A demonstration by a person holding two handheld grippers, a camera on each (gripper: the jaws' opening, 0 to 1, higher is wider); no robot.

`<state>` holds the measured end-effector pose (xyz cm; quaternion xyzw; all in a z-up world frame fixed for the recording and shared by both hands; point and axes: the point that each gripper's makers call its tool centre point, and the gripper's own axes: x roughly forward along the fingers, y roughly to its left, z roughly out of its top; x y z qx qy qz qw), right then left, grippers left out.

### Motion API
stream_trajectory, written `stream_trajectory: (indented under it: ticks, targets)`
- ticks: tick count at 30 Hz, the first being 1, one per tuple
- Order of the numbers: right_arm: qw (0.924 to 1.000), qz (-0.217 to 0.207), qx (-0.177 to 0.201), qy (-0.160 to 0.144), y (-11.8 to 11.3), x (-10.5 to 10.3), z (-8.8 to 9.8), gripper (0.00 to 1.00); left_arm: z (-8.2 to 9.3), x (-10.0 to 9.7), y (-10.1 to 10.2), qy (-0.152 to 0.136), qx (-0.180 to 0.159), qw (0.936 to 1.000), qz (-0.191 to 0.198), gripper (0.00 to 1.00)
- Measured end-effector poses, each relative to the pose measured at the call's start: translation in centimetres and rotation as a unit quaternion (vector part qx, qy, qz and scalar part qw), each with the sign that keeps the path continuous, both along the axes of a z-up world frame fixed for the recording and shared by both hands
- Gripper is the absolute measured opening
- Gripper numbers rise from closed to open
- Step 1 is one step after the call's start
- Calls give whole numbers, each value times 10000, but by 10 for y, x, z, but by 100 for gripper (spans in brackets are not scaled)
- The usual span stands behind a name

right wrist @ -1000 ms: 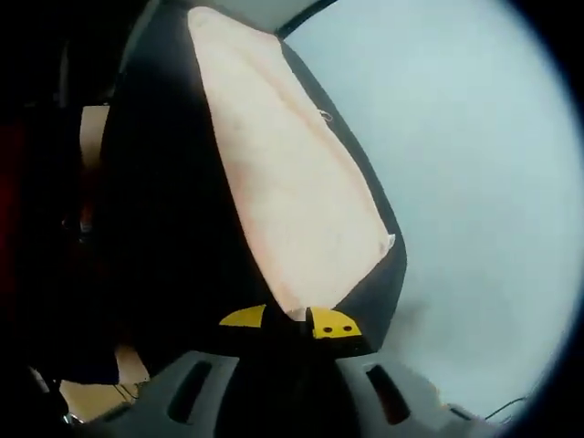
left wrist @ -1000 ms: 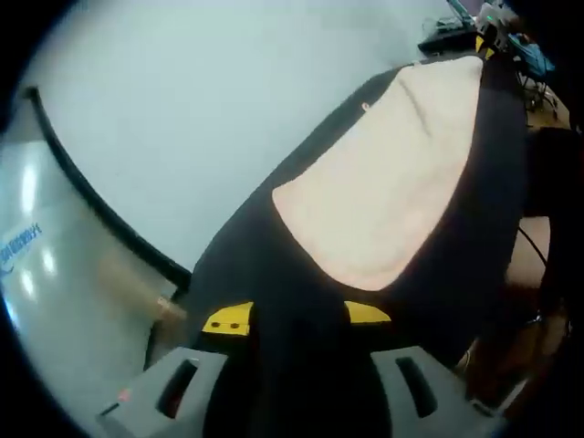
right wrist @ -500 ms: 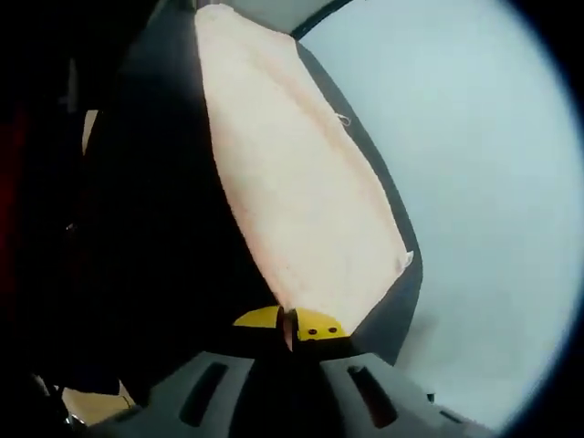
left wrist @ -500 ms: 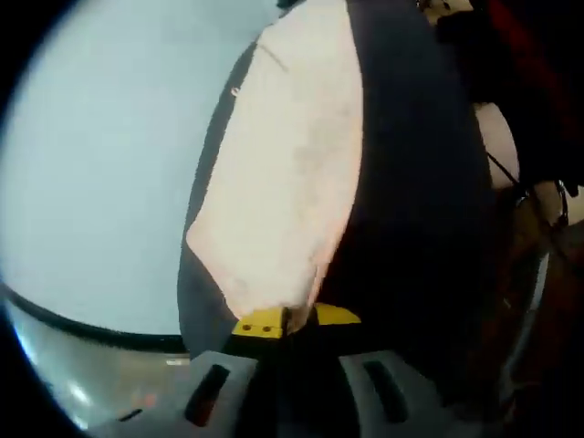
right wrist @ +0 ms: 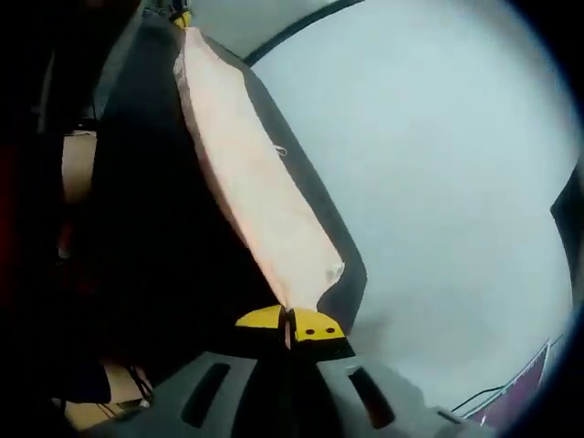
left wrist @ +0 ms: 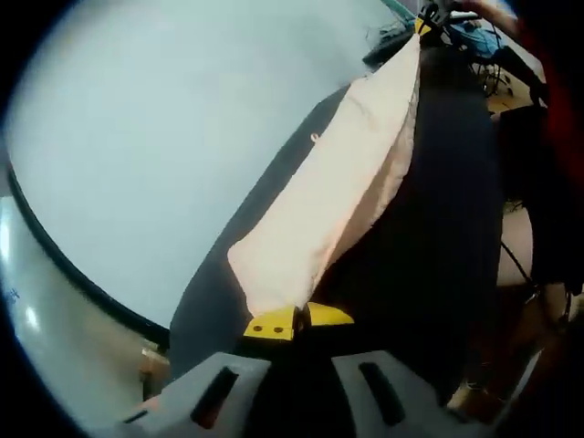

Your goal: Fold the towel on the table until its edges align and the towel forms a compact rectangular stack.

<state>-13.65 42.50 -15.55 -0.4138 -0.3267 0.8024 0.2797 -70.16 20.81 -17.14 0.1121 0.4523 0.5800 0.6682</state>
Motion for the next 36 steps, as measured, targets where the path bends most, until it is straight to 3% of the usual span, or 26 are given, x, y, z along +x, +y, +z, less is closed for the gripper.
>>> stream_trajectory:
  ticks: [1, 2, 3, 4, 6, 9, 17, 18, 20, 21, 24, 25, 27, 31, 36]
  targets:
    - [9997, -35, -38, -237, 2, 6, -12, 0, -11, -1, -5, 110, -233, 9997, -31, 0]
    - [9997, -81, -10, -233, 5, 9, -16, 0, -19, -2, -10, 32, -410, 9991, 36, 0]
    - [9997, -126, -34, -197, 4, 10, -16, 0, -17, -2, -9, -19, -276, 9996, 14, 0]
    - [9995, -216, -186, -138, -3, 13, -19, 0, -12, 5, -8, -245, -70, 9997, -45, 0]
    - [9994, -217, -166, -191, -7, 18, -17, 0, -4, 12, -15, -153, -50, 9996, -212, 0]
    - [9997, -187, -61, -125, -7, 18, -9, 0, 5, 7, -14, -152, 12, 9997, -198, 0]
    - [9991, -333, -77, -236, 10, 8, -15, 0, 4, 4, 2, -176, 92, 9998, 50, 0]
    - [9991, -389, -57, -172, 11, 6, -10, 0, 10, 4, 4, -407, 156, 9988, 234, 0]
    - [9991, -412, 41, 25, 14, 0, 5, 0, 20, 4, 10, -1248, 222, 9902, 578, 0]
    - [9990, -391, 145, 163, 17, -5, 14, 0, 26, 8, 14, -1431, 225, 9878, 573, 0]
    - [9975, -482, 270, 431, 40, -18, 31, 0, 32, -3, 17, -1056, 45, 9904, 886, 0]
    - [9974, -563, 312, 339, 50, -17, 31, 0, 35, -5, 23, -933, 69, 9914, 913, 0]
    - [9969, -656, 359, 260, 70, -19, 29, 0, 39, -9, 34, -977, 122, 9912, 885, 0]
    - [9949, -779, 223, 609, 103, -35, 22, 0, 41, -25, 61, -1094, 138, 9888, 1007, 0]
    - [9944, -955, -21, 455, 142, -50, 2, 0, 45, -34, 97, -723, -90, 9904, 1171, 0]
